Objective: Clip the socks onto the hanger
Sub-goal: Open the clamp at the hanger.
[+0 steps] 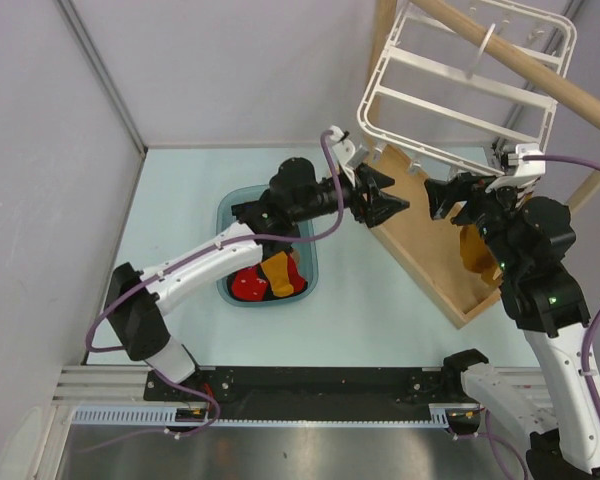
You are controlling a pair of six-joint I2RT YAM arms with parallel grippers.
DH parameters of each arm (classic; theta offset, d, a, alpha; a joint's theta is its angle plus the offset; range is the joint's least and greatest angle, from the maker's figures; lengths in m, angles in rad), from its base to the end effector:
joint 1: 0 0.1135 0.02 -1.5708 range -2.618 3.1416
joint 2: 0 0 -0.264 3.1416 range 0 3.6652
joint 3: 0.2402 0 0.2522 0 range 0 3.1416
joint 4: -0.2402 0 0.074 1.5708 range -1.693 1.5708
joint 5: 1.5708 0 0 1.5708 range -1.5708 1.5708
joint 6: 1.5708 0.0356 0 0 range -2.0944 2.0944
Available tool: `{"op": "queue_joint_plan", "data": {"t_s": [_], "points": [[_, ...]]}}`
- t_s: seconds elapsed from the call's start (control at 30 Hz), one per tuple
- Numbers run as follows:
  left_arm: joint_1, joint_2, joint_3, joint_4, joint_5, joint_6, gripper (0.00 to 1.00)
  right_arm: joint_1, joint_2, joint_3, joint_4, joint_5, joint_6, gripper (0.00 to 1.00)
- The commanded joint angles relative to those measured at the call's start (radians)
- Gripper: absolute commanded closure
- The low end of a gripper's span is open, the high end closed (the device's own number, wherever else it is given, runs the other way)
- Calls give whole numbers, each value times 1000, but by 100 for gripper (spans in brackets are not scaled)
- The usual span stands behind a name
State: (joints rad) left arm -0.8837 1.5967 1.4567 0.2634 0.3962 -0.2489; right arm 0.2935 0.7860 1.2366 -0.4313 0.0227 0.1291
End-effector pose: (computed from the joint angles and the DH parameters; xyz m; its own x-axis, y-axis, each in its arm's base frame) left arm 0.2328 -0.3054 0.4158 -0.1599 -0.1634 -0.9735 0.9459 0.2567 -0.1984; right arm 0.1317 0.0390 0.4631 -0.0161 0.1296 -0.9914 -0.2677 0.9548 0.1292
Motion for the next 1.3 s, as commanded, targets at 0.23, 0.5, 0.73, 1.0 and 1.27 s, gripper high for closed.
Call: {"op": "queue_joint_plan", "data": {"t_s": [0.23, 0.5, 0.73, 1.0, 1.27], "points": [[-98, 12, -41, 293, -17, 151, 32, -43, -28, 24, 75, -86, 29, 20], [-158, 43, -74, 352, -97, 186, 34, -53, -18, 24, 103, -148, 50, 20], [-176, 57, -119, 436, -169, 198, 33, -56, -4, 24, 118, -181, 73, 21], [-182, 127, -75, 526, -279, 195, 34, -56, -2, 24, 129, -207, 99, 21], [-192, 201, -38, 651, -355, 191, 34, -56, 1, 24, 151, -233, 130, 20]]}}
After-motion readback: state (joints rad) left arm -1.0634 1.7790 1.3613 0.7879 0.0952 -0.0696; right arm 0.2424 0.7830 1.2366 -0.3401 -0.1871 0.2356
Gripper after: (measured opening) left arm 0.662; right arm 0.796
